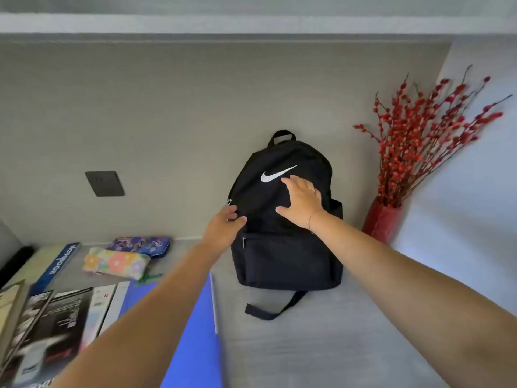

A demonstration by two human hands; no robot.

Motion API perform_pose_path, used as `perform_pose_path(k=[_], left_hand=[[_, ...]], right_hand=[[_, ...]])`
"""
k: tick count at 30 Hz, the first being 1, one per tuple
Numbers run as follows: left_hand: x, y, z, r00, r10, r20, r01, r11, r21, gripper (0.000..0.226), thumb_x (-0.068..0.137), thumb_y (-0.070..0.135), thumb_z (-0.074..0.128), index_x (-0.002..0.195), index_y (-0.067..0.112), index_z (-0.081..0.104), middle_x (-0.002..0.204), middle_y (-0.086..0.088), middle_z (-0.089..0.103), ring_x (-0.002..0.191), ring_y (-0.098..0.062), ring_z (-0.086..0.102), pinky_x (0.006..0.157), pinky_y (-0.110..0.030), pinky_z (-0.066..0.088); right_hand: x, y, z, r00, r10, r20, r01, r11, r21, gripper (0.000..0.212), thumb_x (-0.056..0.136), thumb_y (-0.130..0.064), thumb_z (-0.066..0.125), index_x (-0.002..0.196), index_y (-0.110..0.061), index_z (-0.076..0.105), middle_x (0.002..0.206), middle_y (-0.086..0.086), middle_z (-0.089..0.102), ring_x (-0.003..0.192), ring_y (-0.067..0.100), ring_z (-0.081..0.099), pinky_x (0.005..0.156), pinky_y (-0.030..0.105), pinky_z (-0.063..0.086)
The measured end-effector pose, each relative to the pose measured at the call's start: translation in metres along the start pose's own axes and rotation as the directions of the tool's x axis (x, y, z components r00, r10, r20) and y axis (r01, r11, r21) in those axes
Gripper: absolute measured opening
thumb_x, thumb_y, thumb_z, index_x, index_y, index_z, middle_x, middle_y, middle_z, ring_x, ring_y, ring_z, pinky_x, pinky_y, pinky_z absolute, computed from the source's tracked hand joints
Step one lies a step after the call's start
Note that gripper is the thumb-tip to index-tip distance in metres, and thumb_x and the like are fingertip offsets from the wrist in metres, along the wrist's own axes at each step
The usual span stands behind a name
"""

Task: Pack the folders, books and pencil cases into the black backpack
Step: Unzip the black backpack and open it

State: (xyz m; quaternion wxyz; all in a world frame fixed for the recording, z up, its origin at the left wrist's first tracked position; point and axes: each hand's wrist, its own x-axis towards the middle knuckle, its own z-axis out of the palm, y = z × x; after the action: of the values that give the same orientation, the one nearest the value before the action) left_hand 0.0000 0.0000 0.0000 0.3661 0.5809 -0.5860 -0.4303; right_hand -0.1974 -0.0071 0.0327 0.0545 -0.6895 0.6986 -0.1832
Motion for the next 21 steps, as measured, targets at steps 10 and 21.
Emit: perform_pose_path(k=[10, 21], left_hand=[[0.070, -0.002, 0.014, 0.997, -0.063, -0.054, 0.063, 0.998, 0.000, 0.050, 0.090, 0.023, 0.059, 0.137, 0.015, 0.045, 0.136, -0.006, 0.052, 0.114, -0.021, 0.057, 0.097, -0.030, 0.044], [0.090, -0.032, -0.005, 0.990, -0.120, -0.076, 0.124, 0.991, 0.050, 0.051, 0.090, 0.024, 0.056, 0.138, 0.019, 0.040, 0.137, 0.001, 0.046, 0.111, -0.019, 0.053, 0.084, -0.025, 0.038]], right_hand=[[0.119, 0.011, 0.003, 0.947, -0.194, -0.255, 0.062, 0.892, -0.447, 0.086, 0.073, -0.018, 0.072, 0.145, -0.020, 0.025, 0.147, 0.011, 0.028, 0.139, 0.030, 0.024, 0.118, 0.053, 0.004], [0.138, -0.005, -0.003, 0.920, -0.215, -0.328, 0.085, 0.926, -0.368, 0.026, 0.087, -0.013, 0.058, 0.111, -0.019, 0.066, 0.105, 0.003, 0.062, 0.119, 0.027, 0.044, 0.116, 0.048, 0.003]])
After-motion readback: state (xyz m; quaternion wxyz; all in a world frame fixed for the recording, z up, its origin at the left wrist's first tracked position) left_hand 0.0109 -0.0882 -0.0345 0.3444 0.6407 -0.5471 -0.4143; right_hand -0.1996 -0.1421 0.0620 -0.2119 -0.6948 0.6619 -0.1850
